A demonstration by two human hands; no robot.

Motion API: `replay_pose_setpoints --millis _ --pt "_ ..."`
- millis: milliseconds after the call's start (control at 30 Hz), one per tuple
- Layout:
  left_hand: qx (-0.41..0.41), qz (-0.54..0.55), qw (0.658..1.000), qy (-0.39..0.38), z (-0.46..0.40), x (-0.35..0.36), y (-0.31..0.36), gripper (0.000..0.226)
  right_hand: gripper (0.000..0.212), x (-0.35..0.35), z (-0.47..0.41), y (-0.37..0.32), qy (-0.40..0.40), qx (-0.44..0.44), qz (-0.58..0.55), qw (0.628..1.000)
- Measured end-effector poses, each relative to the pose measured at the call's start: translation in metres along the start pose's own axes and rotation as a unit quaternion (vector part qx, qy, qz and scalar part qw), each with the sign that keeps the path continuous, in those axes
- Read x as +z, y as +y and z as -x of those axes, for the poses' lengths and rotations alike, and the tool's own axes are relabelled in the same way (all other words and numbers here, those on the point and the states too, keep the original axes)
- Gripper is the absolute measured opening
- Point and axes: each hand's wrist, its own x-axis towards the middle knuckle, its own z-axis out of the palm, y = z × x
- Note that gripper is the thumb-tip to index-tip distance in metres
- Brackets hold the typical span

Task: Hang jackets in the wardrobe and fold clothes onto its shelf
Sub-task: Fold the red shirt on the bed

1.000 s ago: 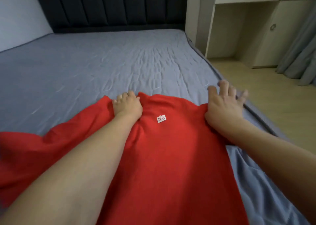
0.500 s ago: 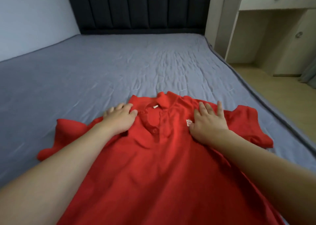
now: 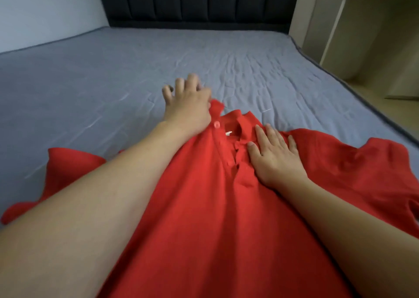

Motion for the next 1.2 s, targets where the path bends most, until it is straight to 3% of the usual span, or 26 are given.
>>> replay_pose_setpoints --millis 67,267,400,467,533,600,667,733,800,867,967,1033,1100,1200 --pt "-0.03 -0.041 0.999 0.02 0.013 0.009 0.013 0.021 0.064 0.0 0.001 0.0 0.002 0.008 0.002 1.0" --pt "-0.047 -0.078 0.988 -0.128 0.08 -0.004 0.014 0.065 0.064 -0.007 0.008 -0.015 -0.005 0.029 0.093 0.995" --pt "-0.045 -0.079 0.974 -0.206 0.165 -0.053 -0.029 0.077 0.065 -0.022 0.026 -0.024 -0.015 0.045 0.115 0.992" --pt "-0.078 -0.055 0.976 -0.194 0.196 -0.08 -0.054 0.078 0.065 -0.027 0.045 -0.028 -0.018 0.058 0.102 0.993" --pt "-0.174 -0.035 0.977 -0.115 0.211 -0.101 -0.079 0.076 0.064 -0.031 0.065 -0.035 -0.015 0.079 0.045 0.996" --pt "-0.342 0.024 0.937 -0.07 0.213 -0.115 -0.106 0.074 0.061 -0.038 0.083 -0.046 0.02 0.096 -0.021 0.995" --pt "-0.463 0.125 0.866 -0.138 0.207 -0.116 -0.125 0.068 0.056 -0.047 0.093 -0.069 0.084 0.057 -0.039 0.994" --pt "-0.467 0.27 0.824 -0.175 0.197 -0.115 -0.127 0.047 0.052 -0.052 0.096 -0.103 0.109 -0.033 -0.036 0.993" --pt "-0.437 0.412 0.788 -0.134 0.182 -0.122 -0.12 0.022 0.054 -0.049 0.093 -0.142 0.058 -0.115 -0.029 0.991" --pt "-0.425 0.407 0.808 -0.036 0.172 -0.135 -0.119 0.019 0.058 -0.038 0.089 -0.168 -0.017 -0.141 0.0 0.99" --pt "-0.368 0.217 0.898 0.103 0.208 -0.148 -0.131 0.02 0.062 -0.013 0.094 -0.169 -0.088 -0.06 -0.001 0.994" --pt "-0.345 0.088 0.934 0.043 0.253 -0.145 -0.13 0.02 0.064 0.001 0.098 -0.162 -0.071 -0.044 0.009 0.996" --pt "-0.357 0.019 0.933 -0.045 0.278 -0.139 -0.124 0.019 0.065 0.007 0.096 -0.161 -0.062 -0.052 0.017 0.997" --pt "-0.326 -0.024 0.945 -0.012 0.269 -0.141 -0.116 0.033 0.065 0.008 0.093 -0.16 -0.068 -0.057 0.019 0.996"
